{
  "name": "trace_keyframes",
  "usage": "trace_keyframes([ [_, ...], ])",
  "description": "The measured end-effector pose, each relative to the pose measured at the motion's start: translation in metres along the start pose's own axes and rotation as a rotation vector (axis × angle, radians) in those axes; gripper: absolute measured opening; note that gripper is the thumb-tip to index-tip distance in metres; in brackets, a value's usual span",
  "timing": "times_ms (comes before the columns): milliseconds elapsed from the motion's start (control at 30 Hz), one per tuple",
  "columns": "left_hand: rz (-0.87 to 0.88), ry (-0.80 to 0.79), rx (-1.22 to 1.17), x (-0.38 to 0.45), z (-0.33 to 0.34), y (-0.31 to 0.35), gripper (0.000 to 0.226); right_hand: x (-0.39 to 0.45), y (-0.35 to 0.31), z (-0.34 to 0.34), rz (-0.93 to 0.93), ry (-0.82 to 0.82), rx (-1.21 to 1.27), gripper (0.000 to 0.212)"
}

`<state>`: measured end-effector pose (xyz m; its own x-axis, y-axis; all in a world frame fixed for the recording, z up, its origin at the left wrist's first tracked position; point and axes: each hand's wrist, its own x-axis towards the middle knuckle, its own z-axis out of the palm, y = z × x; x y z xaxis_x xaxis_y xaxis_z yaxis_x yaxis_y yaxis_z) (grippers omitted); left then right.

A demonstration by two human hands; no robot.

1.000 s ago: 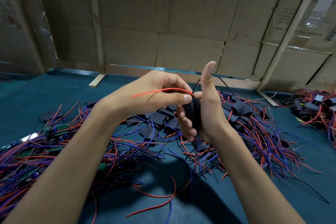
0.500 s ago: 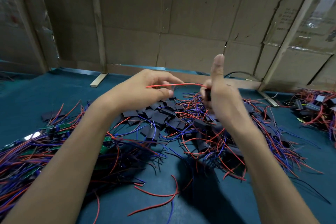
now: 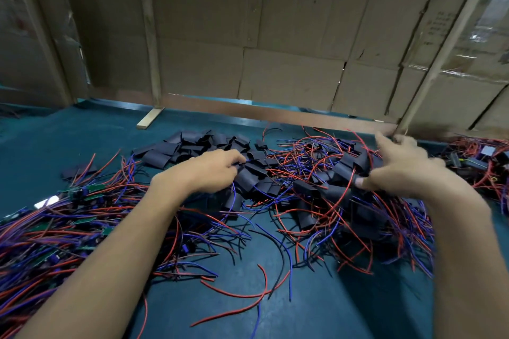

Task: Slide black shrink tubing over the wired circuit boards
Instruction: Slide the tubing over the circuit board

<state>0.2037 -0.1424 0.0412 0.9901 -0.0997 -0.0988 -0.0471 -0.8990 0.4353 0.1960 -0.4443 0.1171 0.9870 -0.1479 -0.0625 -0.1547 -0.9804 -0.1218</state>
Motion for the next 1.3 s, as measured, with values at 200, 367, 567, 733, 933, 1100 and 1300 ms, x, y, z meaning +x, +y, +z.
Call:
trace_keyframes([
  [200, -0.009, 0.060, 0.109, 0.005, 0.025, 0.007, 0.065, -0.021, -0.053, 0.002, -0.266, 0.297, 0.183, 0.066],
  [367, 0.009, 0.204, 0.054, 0.008, 0.017, 0.003, 0.056, -0.034, -0.085, 0.026, -0.549, 0.081, 0.200, 0.042],
  [567, 0.017, 0.398, -0.482, -0.007, -0.032, -0.015, 0.049, -0.037, -0.106, 0.061, -0.813, -0.214, 0.222, 0.022],
  [733, 0.165, 0.392, -1.011, -0.028, -0.065, -0.021, 0.031, -0.046, -0.129, 0.094, -0.894, -0.111, 0.461, 0.030],
  [933, 0.259, 0.385, -1.045, -0.043, -0.077, -0.018, 0.028, -0.049, -0.134, 0.110, -0.914, -0.160, 0.289, 0.022],
  [1100, 0.197, 0.471, -1.080, -0.049, -0.082, -0.013, 0.028, -0.033, -0.101, 0.054, -0.831, -0.155, 0.261, 0.015],
  [1300, 0.160, 0.491, -1.131, -0.048, -0.084, -0.007, 0.025, -0.026, -0.056, 0.019, -0.645, -0.378, -0.011, 0.045],
])
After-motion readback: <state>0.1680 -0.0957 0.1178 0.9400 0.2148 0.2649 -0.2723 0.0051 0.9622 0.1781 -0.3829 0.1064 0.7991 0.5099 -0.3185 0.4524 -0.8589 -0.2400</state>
